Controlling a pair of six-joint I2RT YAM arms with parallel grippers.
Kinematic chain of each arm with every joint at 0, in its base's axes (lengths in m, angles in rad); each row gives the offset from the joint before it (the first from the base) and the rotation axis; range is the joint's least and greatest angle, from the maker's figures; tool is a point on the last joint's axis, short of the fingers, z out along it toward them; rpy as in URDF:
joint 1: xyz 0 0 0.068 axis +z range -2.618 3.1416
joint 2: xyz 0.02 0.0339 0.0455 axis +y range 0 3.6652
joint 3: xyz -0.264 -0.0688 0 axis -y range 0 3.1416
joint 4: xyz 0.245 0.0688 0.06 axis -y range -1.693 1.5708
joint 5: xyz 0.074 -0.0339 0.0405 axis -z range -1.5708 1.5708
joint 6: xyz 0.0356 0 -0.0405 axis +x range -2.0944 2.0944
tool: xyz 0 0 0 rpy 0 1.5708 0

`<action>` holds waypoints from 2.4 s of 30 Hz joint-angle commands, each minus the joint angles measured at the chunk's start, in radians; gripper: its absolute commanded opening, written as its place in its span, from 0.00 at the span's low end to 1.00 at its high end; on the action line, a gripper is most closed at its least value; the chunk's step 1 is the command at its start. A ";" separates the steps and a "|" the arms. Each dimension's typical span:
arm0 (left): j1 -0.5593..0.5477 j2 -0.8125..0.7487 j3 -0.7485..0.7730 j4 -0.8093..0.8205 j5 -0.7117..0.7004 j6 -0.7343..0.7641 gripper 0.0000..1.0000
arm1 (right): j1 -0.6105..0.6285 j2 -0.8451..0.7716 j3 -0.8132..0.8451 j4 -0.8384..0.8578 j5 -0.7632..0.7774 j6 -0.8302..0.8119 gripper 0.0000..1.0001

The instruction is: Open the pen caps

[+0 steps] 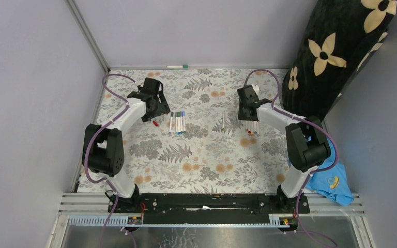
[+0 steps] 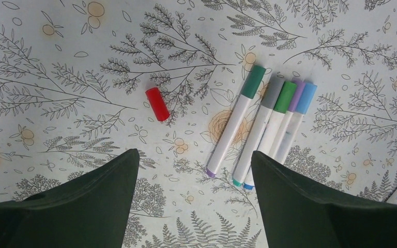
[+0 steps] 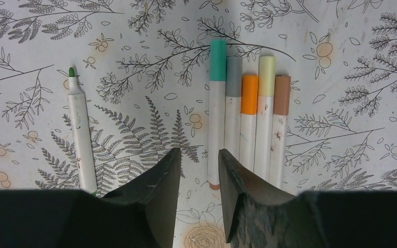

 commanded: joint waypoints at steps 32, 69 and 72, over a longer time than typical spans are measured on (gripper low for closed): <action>-0.030 -0.047 -0.007 0.066 0.016 -0.002 0.86 | -0.037 0.114 -0.006 0.020 -0.032 -0.010 0.37; -0.096 -0.058 0.008 0.279 0.547 -0.142 0.86 | 0.092 -0.221 -0.045 0.004 -0.462 -0.081 0.00; -0.126 -0.049 0.023 0.291 0.560 -0.167 0.86 | 0.146 -0.206 -0.004 0.001 -0.484 -0.075 0.00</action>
